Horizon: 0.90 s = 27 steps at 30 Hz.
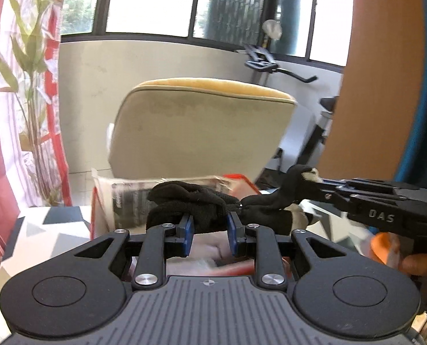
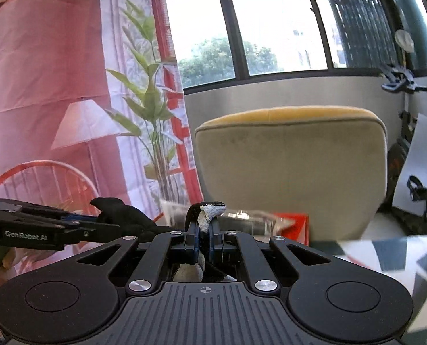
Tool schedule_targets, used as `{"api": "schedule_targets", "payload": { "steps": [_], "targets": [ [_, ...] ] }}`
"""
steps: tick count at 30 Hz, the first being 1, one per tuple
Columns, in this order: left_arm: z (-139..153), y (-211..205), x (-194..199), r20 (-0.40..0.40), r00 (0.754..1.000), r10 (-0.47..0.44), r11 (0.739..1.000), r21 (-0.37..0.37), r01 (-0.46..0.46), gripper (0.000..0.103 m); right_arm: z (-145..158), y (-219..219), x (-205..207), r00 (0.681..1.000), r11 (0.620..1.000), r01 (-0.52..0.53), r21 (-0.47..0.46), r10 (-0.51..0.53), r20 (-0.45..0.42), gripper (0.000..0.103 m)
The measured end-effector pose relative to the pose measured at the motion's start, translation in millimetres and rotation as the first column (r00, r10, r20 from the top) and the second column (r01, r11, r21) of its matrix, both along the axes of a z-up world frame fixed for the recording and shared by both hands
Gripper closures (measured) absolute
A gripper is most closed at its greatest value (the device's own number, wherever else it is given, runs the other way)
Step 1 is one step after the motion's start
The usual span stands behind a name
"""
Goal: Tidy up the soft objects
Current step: 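Lift the black eye mask with both tools over the red box, then lower the black eye mask into the box and open both tools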
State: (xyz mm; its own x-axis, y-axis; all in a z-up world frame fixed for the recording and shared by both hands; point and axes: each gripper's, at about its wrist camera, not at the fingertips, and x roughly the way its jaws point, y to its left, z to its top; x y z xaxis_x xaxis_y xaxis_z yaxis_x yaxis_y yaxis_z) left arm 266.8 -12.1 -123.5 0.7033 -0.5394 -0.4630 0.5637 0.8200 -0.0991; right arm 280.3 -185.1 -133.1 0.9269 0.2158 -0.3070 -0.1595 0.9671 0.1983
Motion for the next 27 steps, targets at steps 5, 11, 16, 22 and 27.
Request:
{"api": "schedule_targets", "payload": {
  "steps": [5,11,16,22,27],
  "targets": [
    [-13,-5,33,-0.047,0.998,0.043,0.999,0.011,-0.043,0.077,-2,1,41,1.0,1.0,0.016,-0.026,-0.016,-0.013,0.097],
    [-38,-12,62,-0.119,0.991,0.055,0.993,0.112,-0.041,0.078,-30,10,79,0.994,0.999,0.004,-0.051,-0.01,-0.106,0.097],
    [-56,-7,85,-0.188,0.979,0.074,0.99,0.133,-0.05,0.081,-55,20,99,0.981,0.996,-0.017,-0.092,-0.001,-0.193,0.097],
    [-66,-3,95,-0.236,0.968,0.081,0.988,0.144,-0.048,0.081,-73,22,111,0.963,0.997,-0.019,-0.081,-0.003,-0.271,0.097],
    [-63,-3,89,-0.201,0.977,0.066,0.987,0.155,-0.034,0.075,-83,22,109,0.952,0.998,-0.005,-0.059,-0.013,-0.306,0.096]
  ]
}}
